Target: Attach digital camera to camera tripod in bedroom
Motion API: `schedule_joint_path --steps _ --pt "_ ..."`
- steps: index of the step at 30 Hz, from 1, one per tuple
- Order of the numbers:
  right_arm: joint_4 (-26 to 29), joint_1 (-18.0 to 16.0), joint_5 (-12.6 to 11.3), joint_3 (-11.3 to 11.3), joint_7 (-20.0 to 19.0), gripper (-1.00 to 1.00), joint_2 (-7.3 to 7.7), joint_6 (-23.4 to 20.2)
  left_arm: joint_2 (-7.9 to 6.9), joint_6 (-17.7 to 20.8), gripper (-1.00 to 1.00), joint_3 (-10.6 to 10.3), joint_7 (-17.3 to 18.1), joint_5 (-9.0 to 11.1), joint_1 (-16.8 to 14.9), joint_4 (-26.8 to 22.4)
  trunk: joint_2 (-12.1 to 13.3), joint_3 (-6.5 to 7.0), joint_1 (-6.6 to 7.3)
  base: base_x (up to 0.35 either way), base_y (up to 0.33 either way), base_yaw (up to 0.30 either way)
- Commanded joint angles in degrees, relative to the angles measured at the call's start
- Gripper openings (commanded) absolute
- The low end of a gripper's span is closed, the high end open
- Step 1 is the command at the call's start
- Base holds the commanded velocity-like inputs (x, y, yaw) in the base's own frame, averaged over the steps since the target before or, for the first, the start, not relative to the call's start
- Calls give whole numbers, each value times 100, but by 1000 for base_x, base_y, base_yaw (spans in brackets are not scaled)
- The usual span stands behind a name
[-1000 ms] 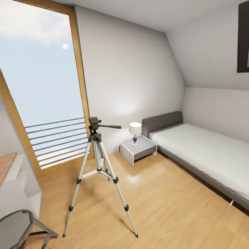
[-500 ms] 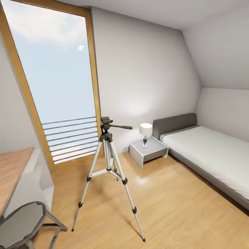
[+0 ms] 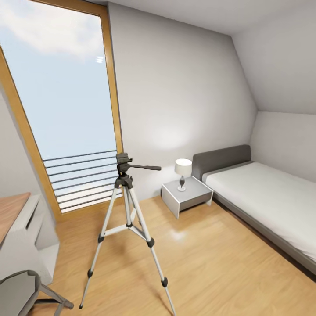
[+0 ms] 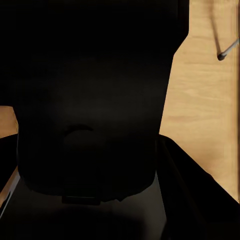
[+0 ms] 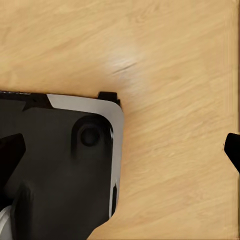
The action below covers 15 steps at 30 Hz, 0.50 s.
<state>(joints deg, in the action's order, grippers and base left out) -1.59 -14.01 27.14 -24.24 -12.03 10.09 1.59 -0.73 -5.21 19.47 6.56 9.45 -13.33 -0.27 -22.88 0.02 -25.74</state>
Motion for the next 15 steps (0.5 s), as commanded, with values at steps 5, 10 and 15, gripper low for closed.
schedule_joint_path --steps 5,10,15 --pt "-17 -5 46 -46 -4 100 1 16 1 -16 -100 -1 29 49 -3 13 -3 -2 -5 251 -180 0" --pt "-17 -5 51 -46 -1 100 -8 22 -4 -16 -100 0 29 49 -3 13 -3 -2 -5 247 -181 0" --pt "-13 -5 54 -51 -3 100 0 24 -1 -16 -100 0 29 53 -3 17 -3 -2 -5 245 -181 0"
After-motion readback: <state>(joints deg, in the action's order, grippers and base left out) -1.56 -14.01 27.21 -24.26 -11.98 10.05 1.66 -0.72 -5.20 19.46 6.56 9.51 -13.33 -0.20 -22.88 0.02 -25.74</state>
